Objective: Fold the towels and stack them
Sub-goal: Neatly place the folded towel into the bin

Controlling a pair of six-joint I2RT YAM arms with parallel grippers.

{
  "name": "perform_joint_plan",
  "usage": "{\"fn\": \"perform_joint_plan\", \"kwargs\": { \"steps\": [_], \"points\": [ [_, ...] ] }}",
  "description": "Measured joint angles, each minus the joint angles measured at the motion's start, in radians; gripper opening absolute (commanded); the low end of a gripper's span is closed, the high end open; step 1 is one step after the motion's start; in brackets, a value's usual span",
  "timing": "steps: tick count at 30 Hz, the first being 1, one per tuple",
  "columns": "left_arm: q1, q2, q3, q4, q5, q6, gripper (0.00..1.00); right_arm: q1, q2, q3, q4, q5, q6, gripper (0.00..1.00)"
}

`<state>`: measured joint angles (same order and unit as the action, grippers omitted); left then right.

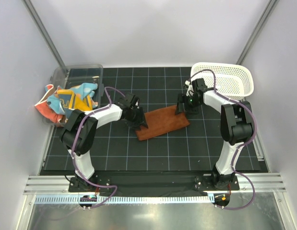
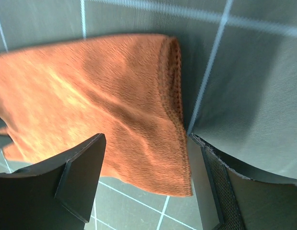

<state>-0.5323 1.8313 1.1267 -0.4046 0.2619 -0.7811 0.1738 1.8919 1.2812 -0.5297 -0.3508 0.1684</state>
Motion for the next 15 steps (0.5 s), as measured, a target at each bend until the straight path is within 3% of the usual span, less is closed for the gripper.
{"fn": "perform_joint_plan", "kwargs": {
  "steps": [15],
  "points": [
    [0.024, -0.002, 0.032, -0.084, -0.083, 0.048, 0.52, -0.005, 0.006, -0.067, 0.121, -0.082, 0.019, 0.76]
  ]
}}
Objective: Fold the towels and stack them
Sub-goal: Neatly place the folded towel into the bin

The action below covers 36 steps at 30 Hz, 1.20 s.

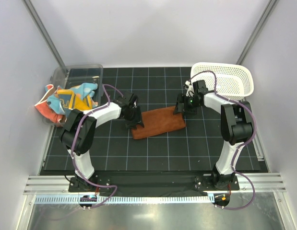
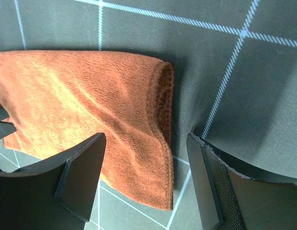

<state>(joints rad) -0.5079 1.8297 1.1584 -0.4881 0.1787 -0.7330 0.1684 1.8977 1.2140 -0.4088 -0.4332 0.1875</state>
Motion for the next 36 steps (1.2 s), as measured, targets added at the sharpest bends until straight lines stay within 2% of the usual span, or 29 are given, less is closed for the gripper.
{"fn": "perform_joint_plan", "kwargs": {
  "steps": [8, 13, 17, 18, 20, 21, 24, 30, 36],
  "points": [
    [0.0, 0.0, 0.001, -0.003, -0.002, 0.001, 0.52, -0.002, -0.036, -0.102, 0.124, -0.112, 0.029, 0.75],
    [0.0, 0.0, 0.002, -0.003, -0.002, 0.0, 0.52, -0.002, -0.037, -0.115, 0.137, -0.142, 0.036, 0.69],
    [0.0, 0.0, 0.002, -0.004, -0.002, 0.0, 0.52, -0.002, -0.034, -0.12, 0.122, -0.135, 0.039, 0.5],
    [0.0, 0.0, 0.002, -0.004, -0.003, 0.0, 0.52, -0.002, -0.032, -0.122, 0.117, -0.135, 0.043, 0.4],
    [0.0, 0.0, 0.002, -0.004, -0.003, 0.0, 0.52, -0.002, -0.031, -0.13, 0.111, -0.123, 0.047, 0.28],
    [0.0, 0.0, 0.002, -0.004, -0.003, 0.0, 0.52, -0.002, -0.029, -0.135, 0.105, -0.12, 0.051, 0.17],
    [0.0, 0.0, 0.002, -0.005, -0.004, -0.003, 0.52, -0.002, -0.025, -0.14, 0.099, -0.109, 0.063, 0.01],
    [0.0, 0.0, 0.027, -0.051, -0.04, -0.006, 0.54, 0.002, -0.025, -0.124, 0.073, -0.087, 0.1, 0.01],
    [0.035, 0.0, 0.116, -0.163, -0.139, 0.01, 0.56, 0.027, -0.025, 0.022, -0.062, 0.028, 0.093, 0.01]
  ]
}}
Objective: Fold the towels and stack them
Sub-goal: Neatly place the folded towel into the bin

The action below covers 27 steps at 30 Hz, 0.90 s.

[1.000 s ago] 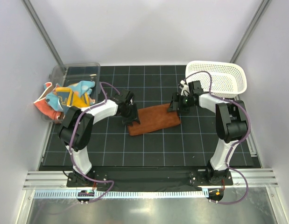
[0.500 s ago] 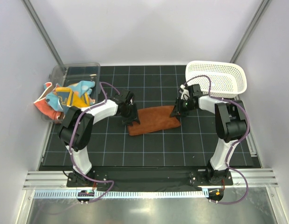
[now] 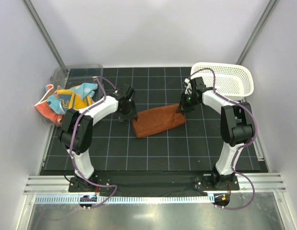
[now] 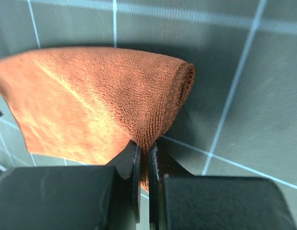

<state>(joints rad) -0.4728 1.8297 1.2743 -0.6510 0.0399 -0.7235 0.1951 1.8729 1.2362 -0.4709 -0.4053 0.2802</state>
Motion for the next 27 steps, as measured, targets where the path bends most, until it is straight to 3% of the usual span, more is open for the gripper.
{"fn": "perform_joint_plan", "kwargs": {
  "steps": [8, 13, 23, 27],
  "points": [
    [0.023, -0.08, 0.038, -0.095, -0.156, 0.037, 0.57, 0.009, 0.044, 0.219, -0.141, 0.115, -0.022, 0.01],
    [0.023, -0.165, 0.03, -0.101, -0.205, 0.061, 0.57, 0.013, 0.201, 0.511, -0.27, 0.194, -0.054, 0.01],
    [0.023, -0.179, -0.037, -0.09, -0.145, 0.074, 0.58, -0.084, 0.484, 1.109, -0.542, 0.291, -0.14, 0.01],
    [0.023, -0.177, -0.037, -0.086, -0.116, 0.078, 0.58, -0.165, 0.518, 1.197, -0.587, 0.29, -0.155, 0.01]
  ]
}}
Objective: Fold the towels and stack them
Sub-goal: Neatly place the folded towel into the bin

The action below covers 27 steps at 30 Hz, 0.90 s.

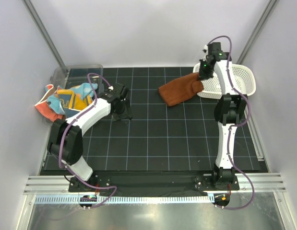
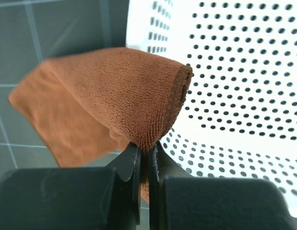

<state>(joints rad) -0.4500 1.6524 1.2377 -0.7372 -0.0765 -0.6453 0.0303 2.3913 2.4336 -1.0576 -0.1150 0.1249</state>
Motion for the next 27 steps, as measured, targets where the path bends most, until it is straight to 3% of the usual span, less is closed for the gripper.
{"fn": "perform_joint_plan", "kwargs": {
  "steps": [17, 27],
  "points": [
    [0.0, 0.045, 0.023, -0.007, 0.027, 0.022, 0.58, -0.229, 0.015, 0.062, 0.015, -0.171, 0.005, 0.01],
    [0.0, 0.054, 0.077, -0.035, 0.041, 0.031, 0.59, -0.311, 0.073, 0.077, 0.031, -0.158, 0.003, 0.01]
  ]
}}
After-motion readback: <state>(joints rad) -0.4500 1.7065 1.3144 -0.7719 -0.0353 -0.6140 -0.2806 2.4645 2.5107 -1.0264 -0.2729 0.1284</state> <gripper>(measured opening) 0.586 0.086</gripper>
